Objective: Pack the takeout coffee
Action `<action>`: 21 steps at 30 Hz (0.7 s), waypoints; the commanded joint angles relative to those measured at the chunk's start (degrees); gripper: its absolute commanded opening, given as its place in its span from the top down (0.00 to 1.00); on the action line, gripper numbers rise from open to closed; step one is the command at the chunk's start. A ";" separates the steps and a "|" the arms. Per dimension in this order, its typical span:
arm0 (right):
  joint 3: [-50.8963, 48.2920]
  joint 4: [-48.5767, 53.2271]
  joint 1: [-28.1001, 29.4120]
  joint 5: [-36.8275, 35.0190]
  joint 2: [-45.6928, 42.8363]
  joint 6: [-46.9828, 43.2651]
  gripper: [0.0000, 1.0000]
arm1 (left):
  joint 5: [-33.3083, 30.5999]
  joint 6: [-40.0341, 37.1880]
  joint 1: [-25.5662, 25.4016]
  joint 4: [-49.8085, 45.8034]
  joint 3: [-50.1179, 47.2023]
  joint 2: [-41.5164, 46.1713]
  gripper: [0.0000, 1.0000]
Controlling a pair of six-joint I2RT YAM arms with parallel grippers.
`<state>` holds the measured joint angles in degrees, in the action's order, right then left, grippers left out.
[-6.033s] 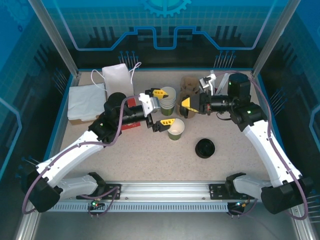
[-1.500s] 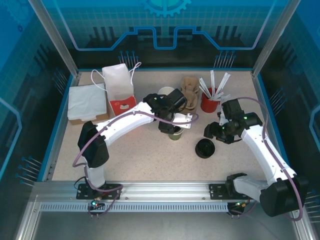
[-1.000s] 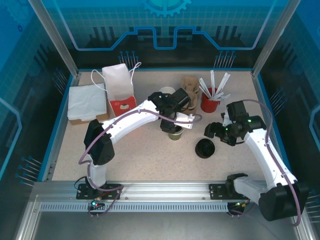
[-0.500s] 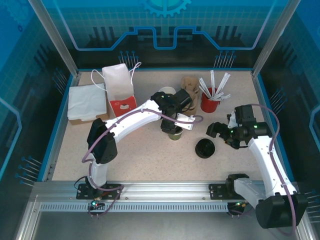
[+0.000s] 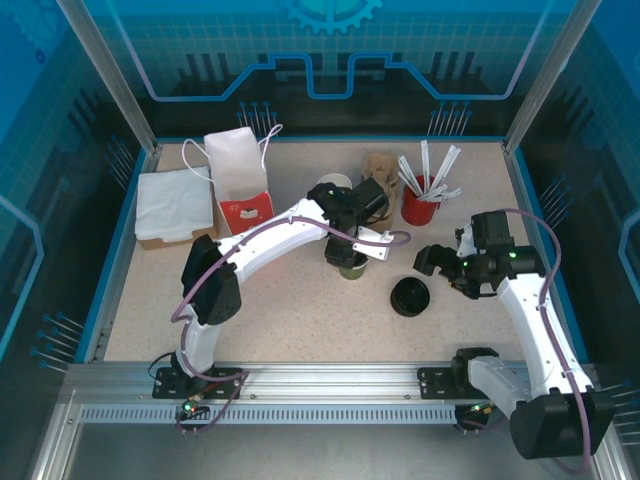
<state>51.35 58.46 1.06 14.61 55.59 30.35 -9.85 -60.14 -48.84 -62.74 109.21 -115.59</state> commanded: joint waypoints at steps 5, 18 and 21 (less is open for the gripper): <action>-1.73 0.00 -1.06 1.68 -0.75 -0.73 0.04 | 0.53 -0.43 -0.47 -1.73 2.01 -1.21 0.27; -2.56 -0.18 -1.15 2.33 -0.66 -1.08 0.05 | 1.36 0.33 -0.56 -1.88 3.60 -1.38 0.17; -2.66 -0.18 -1.21 2.34 -0.66 -1.08 0.05 | 1.65 0.20 -0.73 -1.77 3.73 -1.39 0.16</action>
<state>49.30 58.02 1.04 15.53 55.40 30.11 -9.61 -59.99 -48.93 -62.94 111.28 -116.66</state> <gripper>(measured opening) 0.953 0.837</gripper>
